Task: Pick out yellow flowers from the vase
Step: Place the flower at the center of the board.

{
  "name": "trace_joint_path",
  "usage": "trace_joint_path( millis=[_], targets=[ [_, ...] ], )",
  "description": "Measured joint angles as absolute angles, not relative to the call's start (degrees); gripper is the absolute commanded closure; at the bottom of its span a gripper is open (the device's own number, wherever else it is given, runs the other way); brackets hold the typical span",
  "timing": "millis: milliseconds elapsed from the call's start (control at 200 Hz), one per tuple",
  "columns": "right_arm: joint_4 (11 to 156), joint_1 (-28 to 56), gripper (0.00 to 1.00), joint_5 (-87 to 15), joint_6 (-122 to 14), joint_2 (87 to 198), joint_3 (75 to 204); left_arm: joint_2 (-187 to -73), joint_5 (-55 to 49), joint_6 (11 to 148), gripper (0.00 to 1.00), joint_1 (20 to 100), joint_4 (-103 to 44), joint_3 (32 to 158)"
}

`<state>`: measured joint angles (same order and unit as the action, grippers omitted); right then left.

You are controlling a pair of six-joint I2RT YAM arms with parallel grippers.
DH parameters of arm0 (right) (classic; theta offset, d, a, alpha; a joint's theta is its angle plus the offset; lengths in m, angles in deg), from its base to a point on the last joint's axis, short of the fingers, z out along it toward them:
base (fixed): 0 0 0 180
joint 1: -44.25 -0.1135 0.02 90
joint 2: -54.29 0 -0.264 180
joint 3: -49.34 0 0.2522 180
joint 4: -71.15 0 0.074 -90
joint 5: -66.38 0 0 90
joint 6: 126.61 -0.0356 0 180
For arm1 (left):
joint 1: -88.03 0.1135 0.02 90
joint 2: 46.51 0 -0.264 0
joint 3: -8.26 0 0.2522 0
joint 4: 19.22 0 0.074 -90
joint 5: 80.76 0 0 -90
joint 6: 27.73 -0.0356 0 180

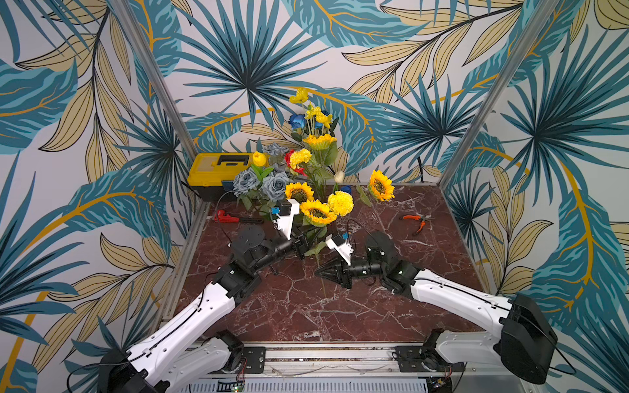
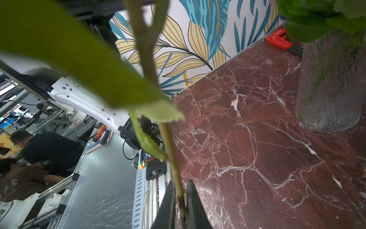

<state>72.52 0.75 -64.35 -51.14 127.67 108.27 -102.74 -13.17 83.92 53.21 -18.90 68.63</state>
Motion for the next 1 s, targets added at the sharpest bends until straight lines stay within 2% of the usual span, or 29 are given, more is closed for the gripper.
trace_joint_path(
  millis=[110, 210, 360, 661, 776, 1001],
  targets=[
    [73.3, 0.7, 0.95, -64.4, -50.9, 127.7, 108.8, -102.3, -12.6, 83.1, 0.64, 53.2, -18.9, 68.6],
    [73.7, 0.7, 0.97, -64.4, -50.9, 127.7, 109.3, -101.7, -12.2, 82.7, 0.52, 53.2, -18.8, 68.3],
    [74.2, 0.7, 1.00, -64.4, -50.9, 127.7, 109.5, -100.5, -11.1, 82.4, 0.39, 53.2, -18.7, 67.4],
    [80.1, 0.7, 1.00, -64.4, -48.4, 127.7, 110.0, -93.9, -2.5, 79.8, 0.13, 53.2, -18.7, 63.3],
    [88.5, 0.7, 1.00, -64.2, -45.0, 127.8, 112.4, -90.2, 4.4, 79.2, 0.08, 53.2, -18.7, 61.3],
    [104.0, 0.7, 1.00, -64.2, -39.6, 130.1, 115.7, -86.8, 16.8, 79.0, 0.03, 54.2, -19.3, 60.0]
  ],
)
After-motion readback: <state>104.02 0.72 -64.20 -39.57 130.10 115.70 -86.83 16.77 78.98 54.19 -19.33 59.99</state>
